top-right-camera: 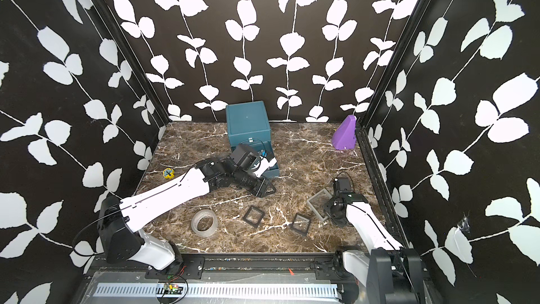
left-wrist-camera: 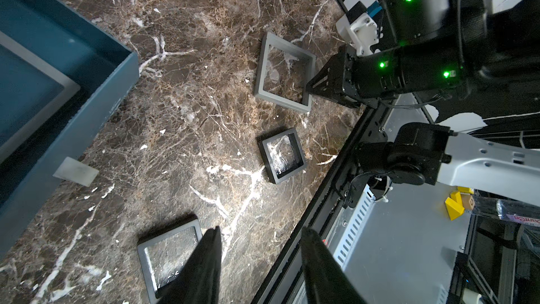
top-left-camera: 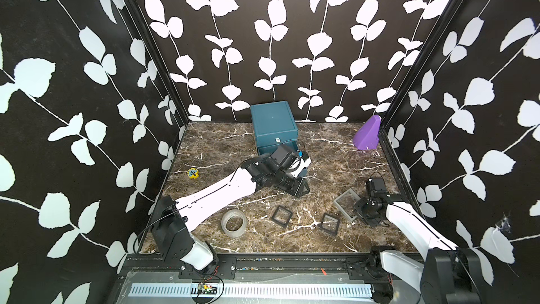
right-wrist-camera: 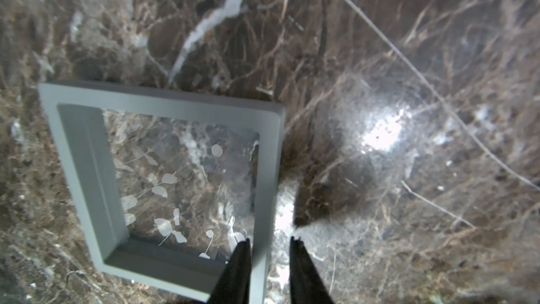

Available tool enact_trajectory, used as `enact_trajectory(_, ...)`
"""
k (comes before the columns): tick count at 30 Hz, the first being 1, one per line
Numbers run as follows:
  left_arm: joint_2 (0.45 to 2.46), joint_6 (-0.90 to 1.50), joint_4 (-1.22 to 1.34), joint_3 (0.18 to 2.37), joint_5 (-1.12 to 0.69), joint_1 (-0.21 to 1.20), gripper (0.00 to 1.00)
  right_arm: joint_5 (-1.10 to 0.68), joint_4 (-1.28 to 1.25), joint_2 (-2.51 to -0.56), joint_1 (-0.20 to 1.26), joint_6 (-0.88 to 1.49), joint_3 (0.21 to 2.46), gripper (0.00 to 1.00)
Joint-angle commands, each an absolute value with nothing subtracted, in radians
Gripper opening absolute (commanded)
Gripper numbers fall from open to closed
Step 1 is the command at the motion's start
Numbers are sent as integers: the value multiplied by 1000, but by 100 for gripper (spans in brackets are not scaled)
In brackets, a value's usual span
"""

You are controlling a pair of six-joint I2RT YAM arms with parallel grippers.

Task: Place the brooch boxes into the drawer by color
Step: Pick up the brooch box from the center of the board.

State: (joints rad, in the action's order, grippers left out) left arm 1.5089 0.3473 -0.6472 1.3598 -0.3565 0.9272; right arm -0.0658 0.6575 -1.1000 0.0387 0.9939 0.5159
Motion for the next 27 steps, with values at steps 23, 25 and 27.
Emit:
enact_trajectory(23, 1389, 469, -624, 1331, -245, 899, 41, -4, 874, -1069, 72, 752, 813, 0)
enact_trajectory(25, 1371, 491, -620, 1321, -238, 873, 41, -9, 904, -1088, 105, 729, 885, 0)
enact_trajectory(27, 1353, 508, -621, 1317, -231, 846, 41, -8, 934, -1116, 147, 715, 955, 0)
